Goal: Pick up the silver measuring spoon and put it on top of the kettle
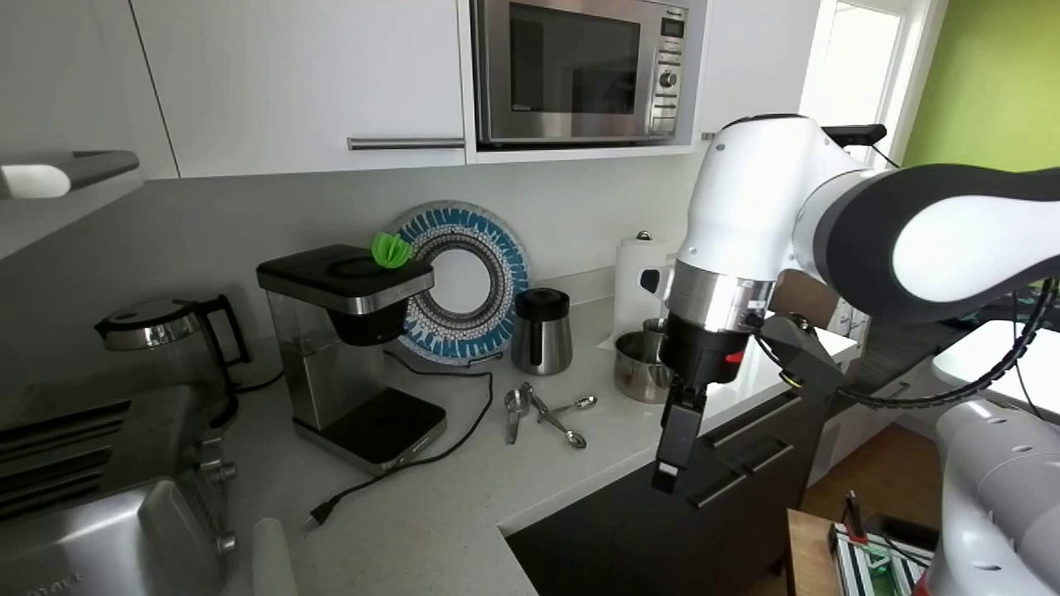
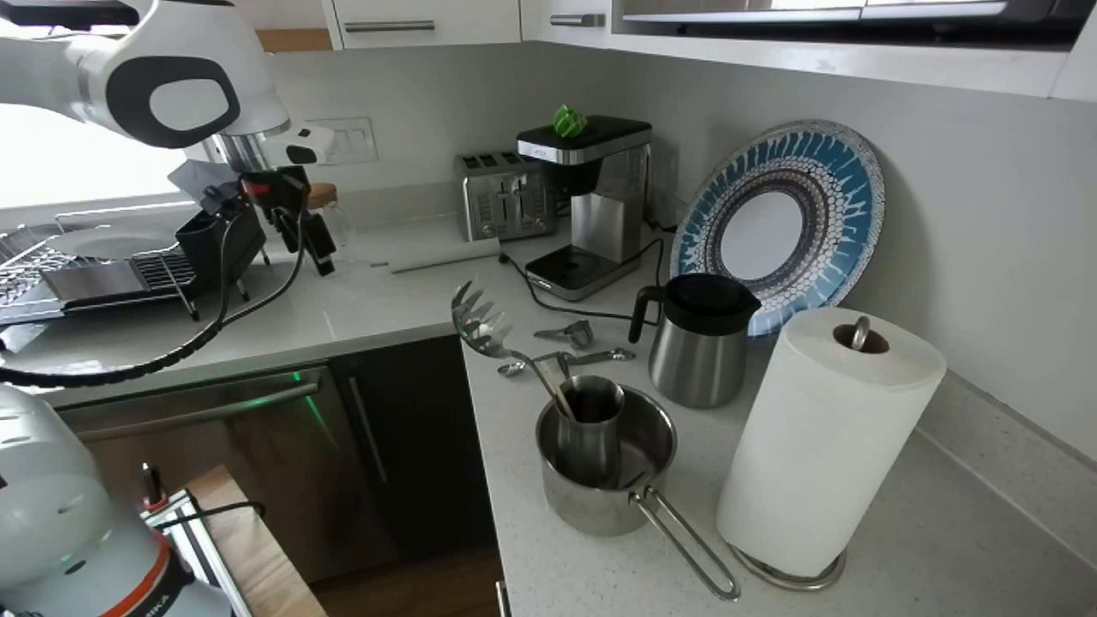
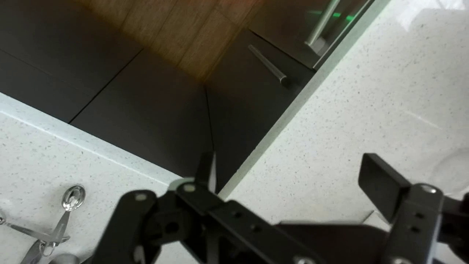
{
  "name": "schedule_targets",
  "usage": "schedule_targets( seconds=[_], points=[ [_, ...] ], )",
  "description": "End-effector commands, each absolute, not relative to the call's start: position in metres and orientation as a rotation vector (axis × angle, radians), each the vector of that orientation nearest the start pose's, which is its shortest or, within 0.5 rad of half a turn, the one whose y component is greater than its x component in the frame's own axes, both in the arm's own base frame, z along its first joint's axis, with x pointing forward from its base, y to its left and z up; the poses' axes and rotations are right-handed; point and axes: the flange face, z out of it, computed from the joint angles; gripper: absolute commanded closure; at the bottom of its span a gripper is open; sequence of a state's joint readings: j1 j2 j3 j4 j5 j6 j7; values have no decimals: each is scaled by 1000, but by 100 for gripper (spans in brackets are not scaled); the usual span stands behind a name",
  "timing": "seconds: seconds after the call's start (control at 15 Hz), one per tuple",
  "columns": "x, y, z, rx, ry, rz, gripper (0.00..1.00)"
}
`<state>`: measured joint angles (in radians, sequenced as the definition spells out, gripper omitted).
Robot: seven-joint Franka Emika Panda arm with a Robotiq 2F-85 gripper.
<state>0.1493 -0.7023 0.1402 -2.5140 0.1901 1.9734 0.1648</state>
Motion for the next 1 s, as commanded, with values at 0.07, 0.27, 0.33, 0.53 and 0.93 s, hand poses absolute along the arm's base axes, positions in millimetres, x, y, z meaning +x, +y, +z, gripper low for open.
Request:
schedule_targets(
  seconds=[0.07, 0.27, 0.33, 0.53, 0.93],
  points=[
    [384, 104, 535, -2977, 59, -207, 0],
    [412, 93, 544, -2951, 183, -185, 0],
    [419, 87, 544, -2950, 233, -185, 0],
    [439, 58, 533, -3030, 292, -176, 0],
    [469, -4, 478, -2853, 745, -11, 0]
  ],
)
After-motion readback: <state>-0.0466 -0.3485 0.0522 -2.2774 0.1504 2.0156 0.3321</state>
